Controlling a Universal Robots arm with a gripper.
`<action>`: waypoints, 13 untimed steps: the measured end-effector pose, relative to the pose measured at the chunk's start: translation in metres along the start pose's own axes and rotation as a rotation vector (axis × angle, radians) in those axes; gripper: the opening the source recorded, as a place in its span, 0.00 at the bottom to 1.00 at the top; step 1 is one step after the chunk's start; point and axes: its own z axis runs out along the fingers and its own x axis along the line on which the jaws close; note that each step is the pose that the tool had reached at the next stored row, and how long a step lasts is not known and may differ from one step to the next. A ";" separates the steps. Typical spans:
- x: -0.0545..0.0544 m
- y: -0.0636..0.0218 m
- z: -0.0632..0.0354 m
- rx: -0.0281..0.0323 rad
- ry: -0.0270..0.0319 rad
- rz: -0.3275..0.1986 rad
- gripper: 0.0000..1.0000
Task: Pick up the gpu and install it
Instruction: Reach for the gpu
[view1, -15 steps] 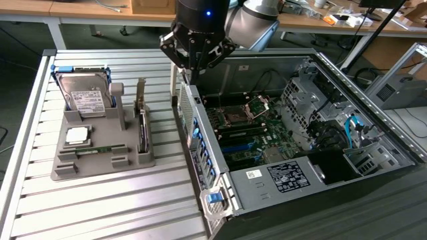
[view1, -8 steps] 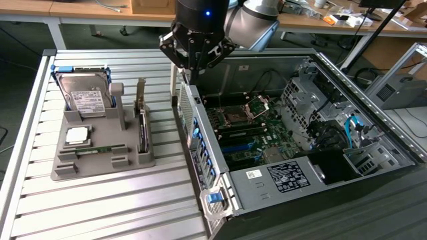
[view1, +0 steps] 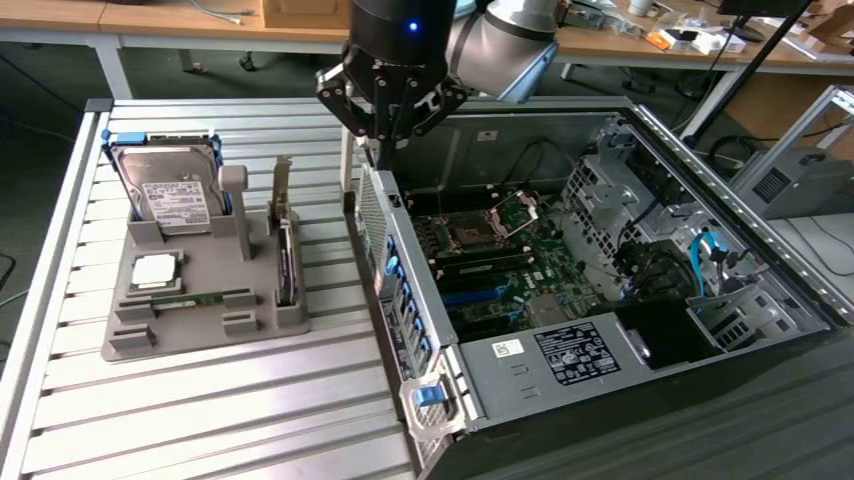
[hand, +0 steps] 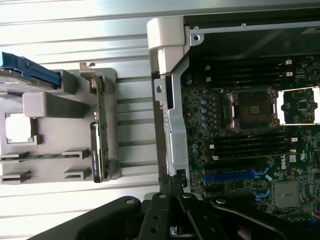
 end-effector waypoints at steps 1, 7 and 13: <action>0.000 0.0000 0.0000 -0.0001 -0.0001 0.000 0.11; 0.003 -0.0002 0.0000 -0.0001 0.0000 0.000 0.11; 0.004 -0.0003 -0.0001 -0.0001 0.0000 0.000 0.11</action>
